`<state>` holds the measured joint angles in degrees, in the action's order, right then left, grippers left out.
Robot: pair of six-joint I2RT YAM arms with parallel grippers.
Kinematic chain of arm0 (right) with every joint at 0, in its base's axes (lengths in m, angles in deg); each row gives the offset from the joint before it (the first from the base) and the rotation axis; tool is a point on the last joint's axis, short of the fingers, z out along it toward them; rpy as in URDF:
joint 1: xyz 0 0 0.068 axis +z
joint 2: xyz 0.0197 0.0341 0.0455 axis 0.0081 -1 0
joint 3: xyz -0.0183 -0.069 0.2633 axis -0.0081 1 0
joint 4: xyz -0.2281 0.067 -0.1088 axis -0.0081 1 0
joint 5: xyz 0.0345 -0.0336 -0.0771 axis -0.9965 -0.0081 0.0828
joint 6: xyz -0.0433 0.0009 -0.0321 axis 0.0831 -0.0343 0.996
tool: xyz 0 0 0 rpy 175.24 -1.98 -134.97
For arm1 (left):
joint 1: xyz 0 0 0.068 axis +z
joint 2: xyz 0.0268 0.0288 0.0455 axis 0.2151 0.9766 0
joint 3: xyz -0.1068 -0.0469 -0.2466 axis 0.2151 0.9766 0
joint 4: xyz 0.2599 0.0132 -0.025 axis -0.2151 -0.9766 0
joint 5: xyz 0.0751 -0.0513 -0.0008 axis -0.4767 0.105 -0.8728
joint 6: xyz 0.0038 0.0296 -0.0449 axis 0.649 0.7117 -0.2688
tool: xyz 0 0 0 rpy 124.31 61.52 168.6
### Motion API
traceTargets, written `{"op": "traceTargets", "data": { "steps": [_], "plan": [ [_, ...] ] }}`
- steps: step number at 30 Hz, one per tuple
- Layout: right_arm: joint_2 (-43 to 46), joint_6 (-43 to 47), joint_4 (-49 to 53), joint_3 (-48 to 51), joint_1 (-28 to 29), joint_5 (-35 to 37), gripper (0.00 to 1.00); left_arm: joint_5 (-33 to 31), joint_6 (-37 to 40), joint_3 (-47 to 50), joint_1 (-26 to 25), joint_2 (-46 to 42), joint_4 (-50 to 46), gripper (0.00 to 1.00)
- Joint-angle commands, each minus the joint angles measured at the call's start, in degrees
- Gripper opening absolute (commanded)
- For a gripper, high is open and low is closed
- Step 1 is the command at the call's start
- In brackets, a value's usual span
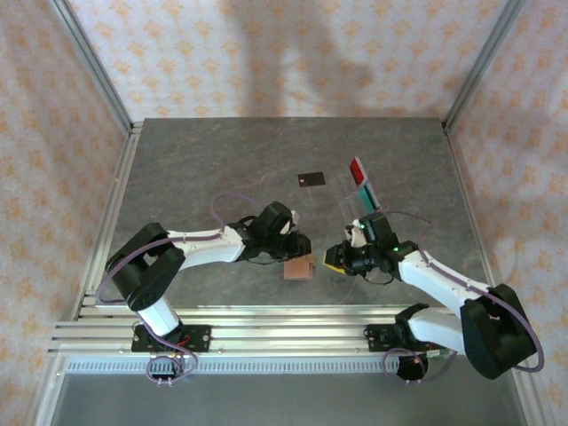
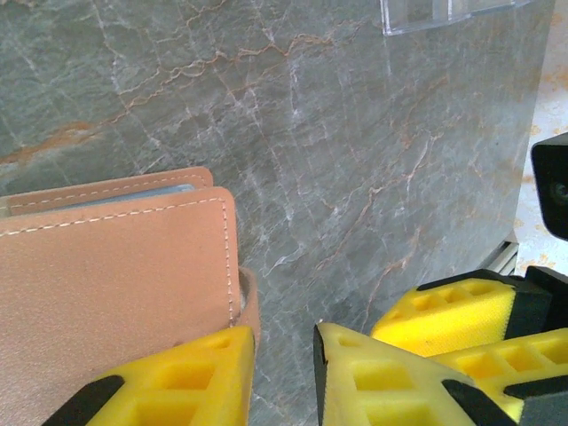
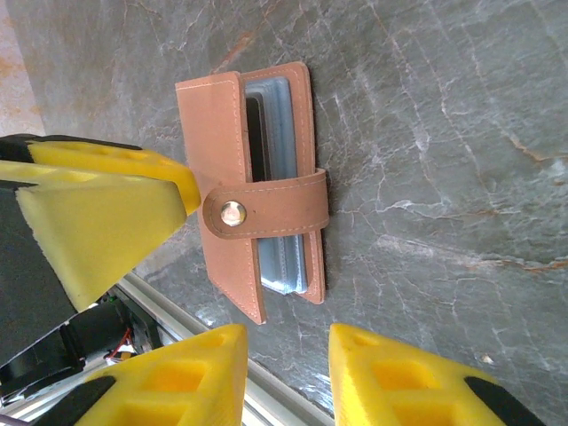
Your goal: Put the credit cards into the card holder
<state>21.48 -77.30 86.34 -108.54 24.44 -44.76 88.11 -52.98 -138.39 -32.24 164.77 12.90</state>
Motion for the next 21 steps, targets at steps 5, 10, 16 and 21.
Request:
{"op": "traceTargets", "data": {
  "steps": [5,10,16,21],
  "plan": [
    [1.07,1.15,1.26,0.57,-0.56,-0.26,0.29,-1.52,2.32,-1.73,-0.77,-0.05,-4.29,0.26],
    [1.13,1.18,1.31,0.50,-0.60,-0.34,0.30,-2.91,3.38,-2.15,-0.90,-0.57,-6.84,0.35],
    [1.08,1.24,1.35,0.49,-0.64,-0.35,0.30,-2.88,3.81,-2.66,-1.20,0.11,-7.64,0.33],
    [1.23,1.22,1.62,0.56,-0.65,-0.33,0.29,-2.44,3.42,-2.97,-1.69,0.82,-7.03,0.25]
  ]
}}
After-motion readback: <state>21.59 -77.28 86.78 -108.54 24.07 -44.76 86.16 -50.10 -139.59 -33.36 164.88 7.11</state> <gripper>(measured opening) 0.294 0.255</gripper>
